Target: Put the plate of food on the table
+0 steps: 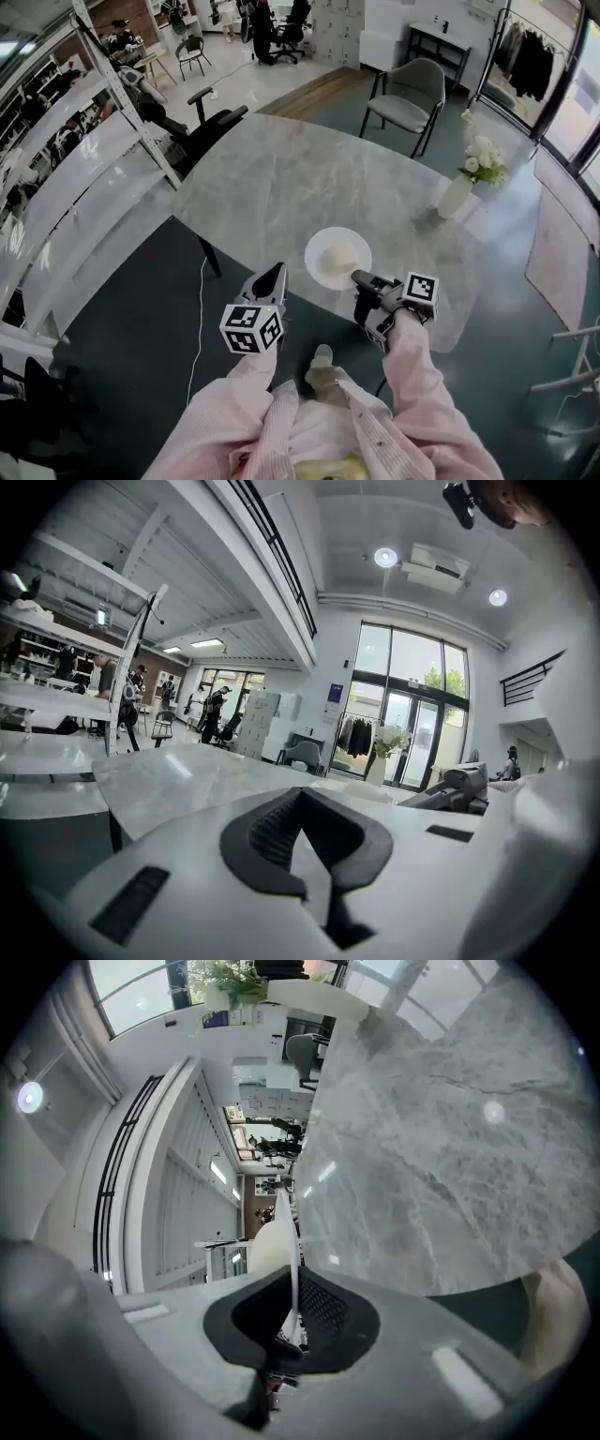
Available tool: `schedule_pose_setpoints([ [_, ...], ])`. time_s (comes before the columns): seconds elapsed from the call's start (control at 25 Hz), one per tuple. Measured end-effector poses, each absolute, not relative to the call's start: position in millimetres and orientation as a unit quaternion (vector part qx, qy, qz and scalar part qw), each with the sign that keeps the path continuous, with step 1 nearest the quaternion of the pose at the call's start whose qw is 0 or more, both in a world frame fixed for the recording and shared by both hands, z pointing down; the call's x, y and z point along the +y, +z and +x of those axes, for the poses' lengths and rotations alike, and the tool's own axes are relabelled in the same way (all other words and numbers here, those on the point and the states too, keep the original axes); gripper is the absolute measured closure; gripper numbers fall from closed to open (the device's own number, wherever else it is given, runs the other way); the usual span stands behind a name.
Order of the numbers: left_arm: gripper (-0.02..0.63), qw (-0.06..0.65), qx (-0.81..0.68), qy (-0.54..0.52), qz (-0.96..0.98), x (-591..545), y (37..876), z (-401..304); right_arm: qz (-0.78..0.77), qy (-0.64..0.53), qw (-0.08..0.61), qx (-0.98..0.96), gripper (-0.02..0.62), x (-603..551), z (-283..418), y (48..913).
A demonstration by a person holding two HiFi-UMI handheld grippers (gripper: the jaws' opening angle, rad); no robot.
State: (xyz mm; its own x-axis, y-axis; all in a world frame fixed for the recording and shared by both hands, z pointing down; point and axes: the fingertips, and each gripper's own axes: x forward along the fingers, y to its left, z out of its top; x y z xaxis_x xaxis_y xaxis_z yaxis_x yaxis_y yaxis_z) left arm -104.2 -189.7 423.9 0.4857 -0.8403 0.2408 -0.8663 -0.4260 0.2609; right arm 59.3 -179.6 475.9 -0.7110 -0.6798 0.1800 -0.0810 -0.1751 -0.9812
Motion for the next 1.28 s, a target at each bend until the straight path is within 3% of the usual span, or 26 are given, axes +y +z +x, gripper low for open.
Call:
schedule_pose_setpoints([
  [1.28, 0.615, 0.289, -0.448, 0.142, 0.834, -333, 554, -65, -0.387, -0.705, 0.224, 0.550, 0.580, -342, 88, 590],
])
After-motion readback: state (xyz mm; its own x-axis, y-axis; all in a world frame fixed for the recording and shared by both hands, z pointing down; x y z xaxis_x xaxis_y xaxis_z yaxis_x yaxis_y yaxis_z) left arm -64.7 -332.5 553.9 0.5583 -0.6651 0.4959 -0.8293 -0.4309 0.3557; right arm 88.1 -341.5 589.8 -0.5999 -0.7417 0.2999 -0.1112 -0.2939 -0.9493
